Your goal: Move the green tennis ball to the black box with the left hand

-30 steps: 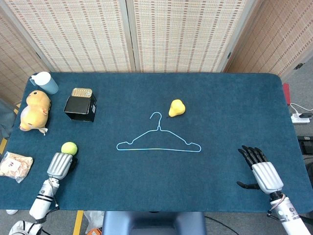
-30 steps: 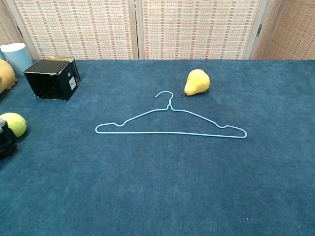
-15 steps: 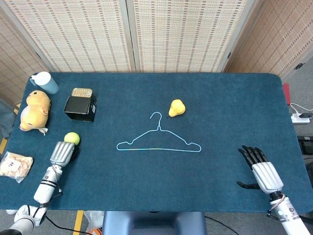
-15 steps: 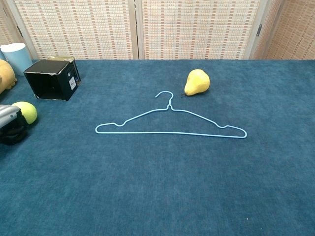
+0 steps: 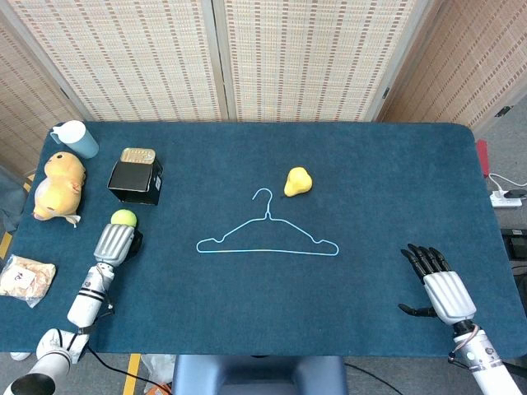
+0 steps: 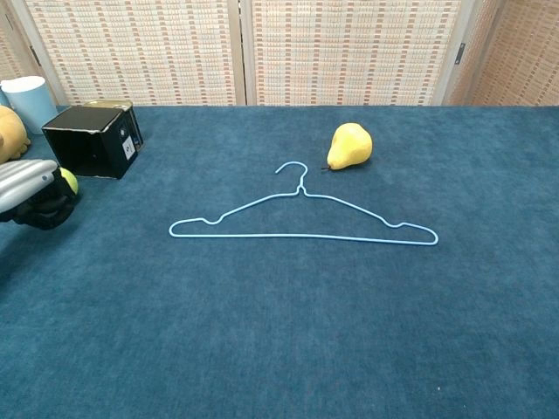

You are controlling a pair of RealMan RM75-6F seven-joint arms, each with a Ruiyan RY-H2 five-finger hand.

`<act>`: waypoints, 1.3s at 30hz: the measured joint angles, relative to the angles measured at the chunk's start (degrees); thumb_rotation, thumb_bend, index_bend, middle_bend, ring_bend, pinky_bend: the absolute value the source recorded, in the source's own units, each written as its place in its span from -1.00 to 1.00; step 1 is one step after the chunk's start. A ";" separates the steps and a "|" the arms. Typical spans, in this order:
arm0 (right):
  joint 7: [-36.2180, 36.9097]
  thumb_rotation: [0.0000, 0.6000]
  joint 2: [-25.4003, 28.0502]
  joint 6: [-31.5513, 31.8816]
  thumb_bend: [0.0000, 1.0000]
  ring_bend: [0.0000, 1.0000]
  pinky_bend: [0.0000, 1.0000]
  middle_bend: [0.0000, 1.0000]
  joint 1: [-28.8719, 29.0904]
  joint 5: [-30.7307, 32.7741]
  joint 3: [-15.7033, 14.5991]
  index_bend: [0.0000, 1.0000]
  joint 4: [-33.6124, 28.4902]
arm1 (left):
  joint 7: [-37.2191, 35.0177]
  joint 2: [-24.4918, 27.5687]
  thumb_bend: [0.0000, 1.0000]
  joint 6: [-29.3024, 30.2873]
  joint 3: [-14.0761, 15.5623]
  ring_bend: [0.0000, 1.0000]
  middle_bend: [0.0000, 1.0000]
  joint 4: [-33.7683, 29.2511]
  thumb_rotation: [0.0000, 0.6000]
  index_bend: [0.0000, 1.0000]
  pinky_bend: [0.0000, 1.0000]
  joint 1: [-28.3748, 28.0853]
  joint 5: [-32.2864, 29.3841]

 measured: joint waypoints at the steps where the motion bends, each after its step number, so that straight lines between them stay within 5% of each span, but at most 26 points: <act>1: -0.13 1.00 -0.02 -0.07 -1.00 -1.00 -1.00 -1.00 0.02 0.02 0.00 -1.00 -0.04 | -0.07 -0.10 0.41 -0.29 0.00 0.49 0.71 0.49 0.97 0.81 0.51 -0.21 -0.01; 5: -0.45 1.00 0.00 -0.29 -1.00 -1.00 -1.00 -1.00 0.10 -0.06 -0.13 -1.00 -0.36 | -1.03 0.36 0.11 -4.26 1.13 -0.75 -0.42 1.46 0.14 -0.09 -0.73 -1.41 0.77; 7: -0.40 1.00 0.02 -0.26 -1.00 -1.00 -1.00 -1.00 0.10 -0.14 -0.17 -1.00 -0.40 | -1.76 0.79 0.05 -6.97 1.72 -0.98 -0.75 1.74 -0.12 -0.36 -0.99 -2.10 1.14; 10: -0.25 1.00 0.04 -0.34 -1.00 -1.00 -1.00 -1.00 0.12 -0.16 -0.23 -1.00 -0.40 | -2.64 1.24 0.01 -11.12 2.17 -1.00 -0.98 2.53 -0.32 -0.59 -1.00 -3.27 1.24; 14: -0.32 1.00 0.03 -1.11 -1.00 -1.00 -1.00 -1.00 0.35 0.25 -0.14 -1.00 -0.39 | -3.29 1.27 0.01 -11.41 1.70 -1.00 -1.00 3.63 -0.35 -0.81 -1.00 -4.06 0.49; 39: 0.90 1.00 0.48 -1.31 -1.00 -1.00 -1.00 -1.00 0.73 -0.33 -0.51 -1.00 -0.46 | -5.41 2.31 -0.04 -10.11 2.94 -1.00 -1.00 1.84 -0.34 -1.00 -1.00 -4.10 0.86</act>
